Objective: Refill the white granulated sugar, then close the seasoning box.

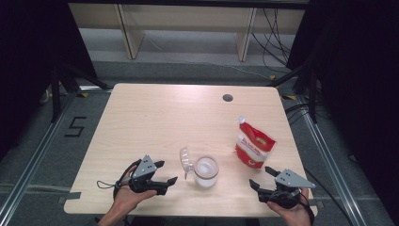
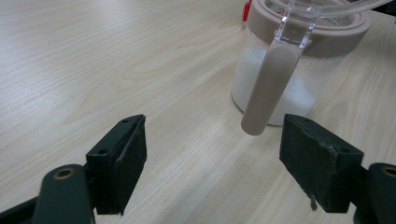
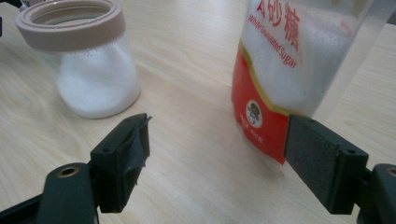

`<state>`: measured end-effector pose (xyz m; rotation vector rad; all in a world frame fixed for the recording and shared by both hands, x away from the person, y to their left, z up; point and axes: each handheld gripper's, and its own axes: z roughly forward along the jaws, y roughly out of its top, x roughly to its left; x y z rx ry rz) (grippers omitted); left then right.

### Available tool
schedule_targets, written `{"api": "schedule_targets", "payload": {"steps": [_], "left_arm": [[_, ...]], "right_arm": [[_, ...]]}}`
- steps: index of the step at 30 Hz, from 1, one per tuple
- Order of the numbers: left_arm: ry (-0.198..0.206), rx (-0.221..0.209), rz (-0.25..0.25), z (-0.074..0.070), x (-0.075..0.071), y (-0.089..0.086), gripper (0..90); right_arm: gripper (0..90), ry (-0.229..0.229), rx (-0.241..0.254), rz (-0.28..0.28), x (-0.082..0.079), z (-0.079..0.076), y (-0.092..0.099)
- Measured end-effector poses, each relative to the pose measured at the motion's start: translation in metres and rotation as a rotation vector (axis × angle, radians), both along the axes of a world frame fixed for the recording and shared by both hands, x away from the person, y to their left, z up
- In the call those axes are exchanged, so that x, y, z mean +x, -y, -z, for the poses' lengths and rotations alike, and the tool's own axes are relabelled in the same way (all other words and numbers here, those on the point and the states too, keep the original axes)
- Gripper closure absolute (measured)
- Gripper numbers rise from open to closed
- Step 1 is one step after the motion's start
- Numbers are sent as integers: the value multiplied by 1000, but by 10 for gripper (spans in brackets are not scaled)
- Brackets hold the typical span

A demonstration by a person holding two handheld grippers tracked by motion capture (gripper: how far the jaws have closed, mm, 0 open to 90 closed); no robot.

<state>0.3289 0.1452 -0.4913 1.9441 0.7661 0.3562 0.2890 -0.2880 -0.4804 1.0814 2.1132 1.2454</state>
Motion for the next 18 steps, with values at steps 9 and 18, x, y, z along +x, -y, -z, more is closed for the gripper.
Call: {"api": "schedule_targets", "payload": {"steps": [9, 18], "left_arm": [[-4, -3, -7, 0, -1, 1, 229], [-11, -23, -5, -4, -3, 3, 229]], "right_arm": [[226, -30, -1, -19, -2, 3, -3], [225, -13, -34, -41, 0, 4, -3]]}}
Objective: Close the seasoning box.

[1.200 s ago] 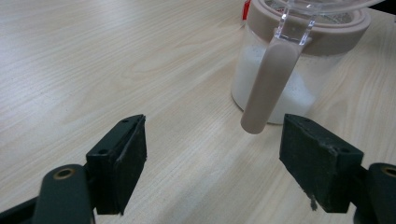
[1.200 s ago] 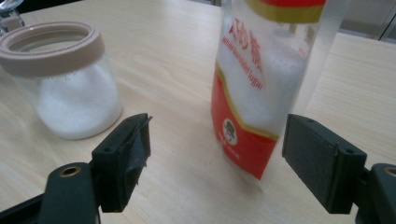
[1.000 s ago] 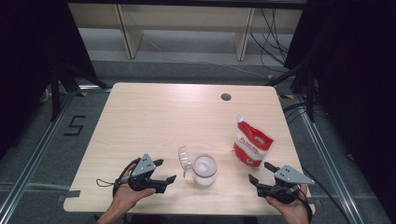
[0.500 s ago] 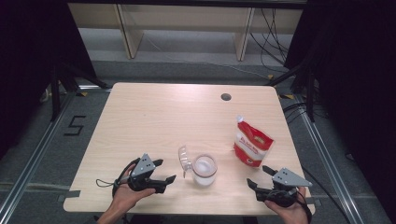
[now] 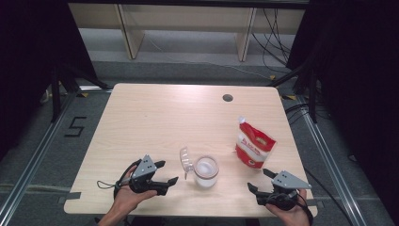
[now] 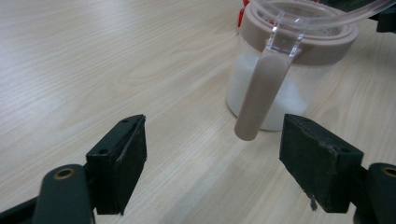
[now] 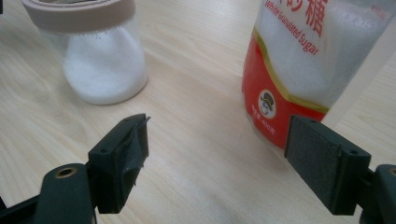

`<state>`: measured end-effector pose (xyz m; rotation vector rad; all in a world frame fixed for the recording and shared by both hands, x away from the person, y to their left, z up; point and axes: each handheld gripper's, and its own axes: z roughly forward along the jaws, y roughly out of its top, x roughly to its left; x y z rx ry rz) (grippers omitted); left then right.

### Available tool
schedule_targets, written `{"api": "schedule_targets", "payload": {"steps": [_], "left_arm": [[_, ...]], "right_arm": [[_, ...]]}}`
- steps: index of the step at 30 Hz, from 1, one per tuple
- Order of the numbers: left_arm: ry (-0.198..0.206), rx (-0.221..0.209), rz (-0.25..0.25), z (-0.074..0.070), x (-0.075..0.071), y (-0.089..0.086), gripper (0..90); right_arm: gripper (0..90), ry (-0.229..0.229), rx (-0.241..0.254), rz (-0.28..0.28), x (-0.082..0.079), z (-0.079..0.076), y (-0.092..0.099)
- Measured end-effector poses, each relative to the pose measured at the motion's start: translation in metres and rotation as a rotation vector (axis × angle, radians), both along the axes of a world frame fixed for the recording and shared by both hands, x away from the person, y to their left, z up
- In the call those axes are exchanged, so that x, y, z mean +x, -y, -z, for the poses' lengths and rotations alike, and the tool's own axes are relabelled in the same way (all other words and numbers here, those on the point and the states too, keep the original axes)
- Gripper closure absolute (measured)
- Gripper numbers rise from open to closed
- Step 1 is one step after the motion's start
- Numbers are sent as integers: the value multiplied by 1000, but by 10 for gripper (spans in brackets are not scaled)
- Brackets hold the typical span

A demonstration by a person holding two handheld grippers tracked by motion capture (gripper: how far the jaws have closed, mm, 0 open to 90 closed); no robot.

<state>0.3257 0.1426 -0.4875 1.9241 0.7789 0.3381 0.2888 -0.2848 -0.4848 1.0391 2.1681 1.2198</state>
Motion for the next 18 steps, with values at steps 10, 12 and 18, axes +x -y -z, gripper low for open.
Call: {"api": "schedule_targets", "payload": {"steps": [10, 12, 18], "left_arm": [[0, -43, 47, -6, -6, 9, 290], [-6, -54, 45, -8, -7, 10, 347], [48, -62, 73, -14, -7, 12, 595]], "right_arm": [[231, -8, -9, -4, 1, 0, -3], [234, -23, -9, -7, -1, 0, -3], [238, -37, 3, 27, -2, 1, -3]]}}
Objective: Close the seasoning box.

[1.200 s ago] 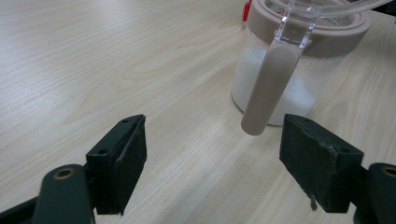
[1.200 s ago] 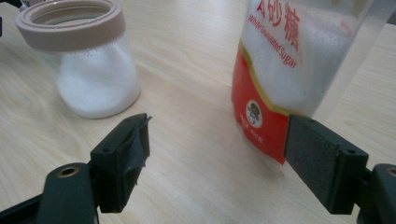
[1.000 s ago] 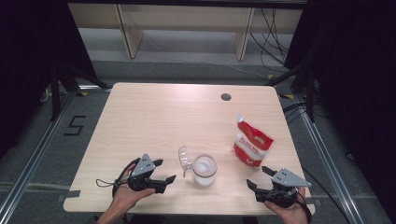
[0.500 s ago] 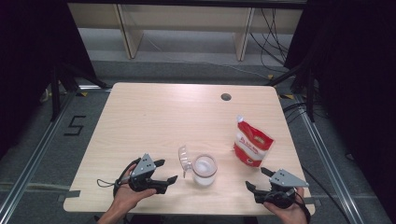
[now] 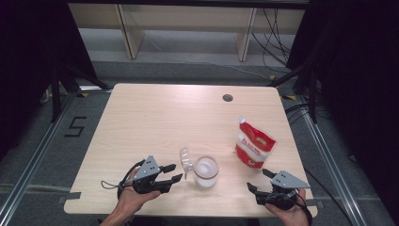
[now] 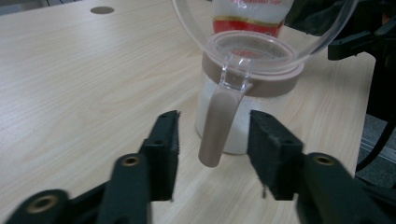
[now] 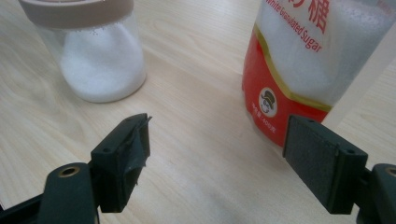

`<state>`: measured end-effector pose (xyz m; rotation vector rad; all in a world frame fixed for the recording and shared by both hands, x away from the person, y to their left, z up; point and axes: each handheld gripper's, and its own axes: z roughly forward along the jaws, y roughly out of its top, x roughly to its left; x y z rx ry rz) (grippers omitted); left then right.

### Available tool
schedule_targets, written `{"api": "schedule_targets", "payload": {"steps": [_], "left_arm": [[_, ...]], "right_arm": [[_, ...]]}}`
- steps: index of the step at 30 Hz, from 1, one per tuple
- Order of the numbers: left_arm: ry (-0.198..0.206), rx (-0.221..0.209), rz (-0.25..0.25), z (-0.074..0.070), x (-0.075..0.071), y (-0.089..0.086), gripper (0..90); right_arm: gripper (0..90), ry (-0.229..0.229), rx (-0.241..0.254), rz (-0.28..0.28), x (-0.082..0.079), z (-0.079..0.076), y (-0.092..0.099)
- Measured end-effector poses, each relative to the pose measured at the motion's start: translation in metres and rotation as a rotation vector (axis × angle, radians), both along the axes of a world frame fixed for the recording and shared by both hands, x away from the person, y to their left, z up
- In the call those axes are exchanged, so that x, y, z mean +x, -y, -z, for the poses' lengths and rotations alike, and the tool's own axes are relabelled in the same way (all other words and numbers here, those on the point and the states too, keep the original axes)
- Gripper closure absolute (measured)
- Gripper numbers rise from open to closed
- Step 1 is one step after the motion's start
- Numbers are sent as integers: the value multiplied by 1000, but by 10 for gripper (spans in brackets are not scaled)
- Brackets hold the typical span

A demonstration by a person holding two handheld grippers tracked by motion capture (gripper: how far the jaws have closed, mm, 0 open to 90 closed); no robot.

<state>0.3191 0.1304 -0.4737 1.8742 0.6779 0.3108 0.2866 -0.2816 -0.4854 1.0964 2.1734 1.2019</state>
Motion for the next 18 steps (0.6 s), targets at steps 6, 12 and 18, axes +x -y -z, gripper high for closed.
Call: {"api": "schedule_targets", "payload": {"steps": [6, 12, 18], "left_arm": [[31, -7, -26, -8, -2, -1, 786], [39, -11, -8, -12, -2, 6, 860], [57, -3, 19, -13, 0, 18, 878]], "right_arm": [[244, 16, -12, -12, 2, 1, 0], [246, 13, -8, -22, 2, 1, -2], [248, 31, -18, -29, 2, 0, -2]]}}
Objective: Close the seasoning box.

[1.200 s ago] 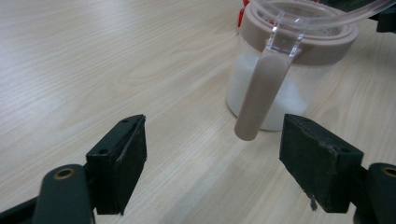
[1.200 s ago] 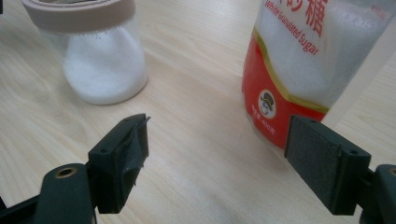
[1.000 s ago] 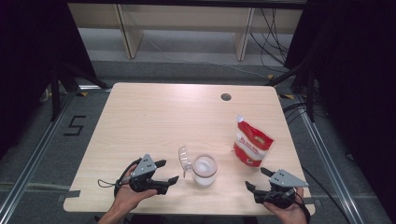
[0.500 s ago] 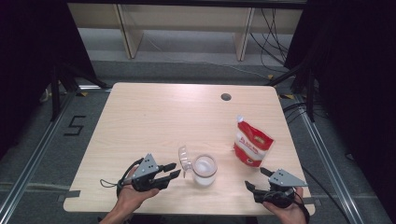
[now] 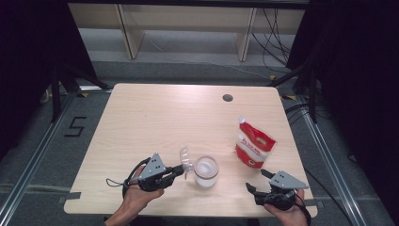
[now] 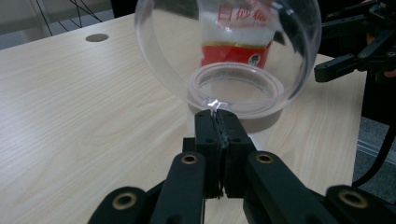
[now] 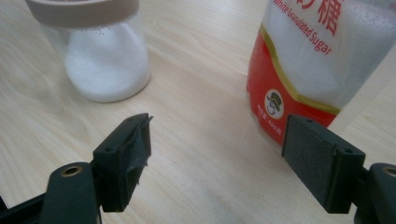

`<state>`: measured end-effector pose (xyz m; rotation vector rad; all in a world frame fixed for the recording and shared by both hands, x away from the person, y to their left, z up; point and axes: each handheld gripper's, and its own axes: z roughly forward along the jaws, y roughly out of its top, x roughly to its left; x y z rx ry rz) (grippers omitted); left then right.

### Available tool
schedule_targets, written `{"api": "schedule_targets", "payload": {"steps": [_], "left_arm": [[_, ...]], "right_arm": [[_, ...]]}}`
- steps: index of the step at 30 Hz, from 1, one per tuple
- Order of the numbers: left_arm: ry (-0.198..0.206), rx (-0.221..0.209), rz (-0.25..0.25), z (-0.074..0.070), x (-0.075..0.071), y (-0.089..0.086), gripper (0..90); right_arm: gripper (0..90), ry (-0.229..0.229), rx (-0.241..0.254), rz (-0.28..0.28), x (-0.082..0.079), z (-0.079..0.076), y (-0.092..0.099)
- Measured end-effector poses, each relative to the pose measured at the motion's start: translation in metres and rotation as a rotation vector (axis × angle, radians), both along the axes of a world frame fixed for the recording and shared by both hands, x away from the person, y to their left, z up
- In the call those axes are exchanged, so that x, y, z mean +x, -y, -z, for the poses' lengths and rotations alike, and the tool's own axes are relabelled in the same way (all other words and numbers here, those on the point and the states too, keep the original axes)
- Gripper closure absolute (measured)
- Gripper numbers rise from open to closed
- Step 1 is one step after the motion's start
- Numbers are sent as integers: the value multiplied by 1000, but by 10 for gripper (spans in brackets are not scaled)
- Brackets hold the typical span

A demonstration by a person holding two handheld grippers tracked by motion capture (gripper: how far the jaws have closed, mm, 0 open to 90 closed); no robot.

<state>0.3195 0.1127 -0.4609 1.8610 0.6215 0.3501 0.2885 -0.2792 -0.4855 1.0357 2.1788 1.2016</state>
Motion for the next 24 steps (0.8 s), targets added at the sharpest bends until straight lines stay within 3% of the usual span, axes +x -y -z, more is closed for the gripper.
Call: {"api": "schedule_targets", "payload": {"steps": [10, 24], "left_arm": [[-2, 13, -2, 0, 2, 2, 876], [6, 0, 10, -2, 2, 5, 863]], "right_arm": [[248, 15, -6, -5, 1, 0, 0], [248, 6, 0, 2, 0, 1, -1]]}}
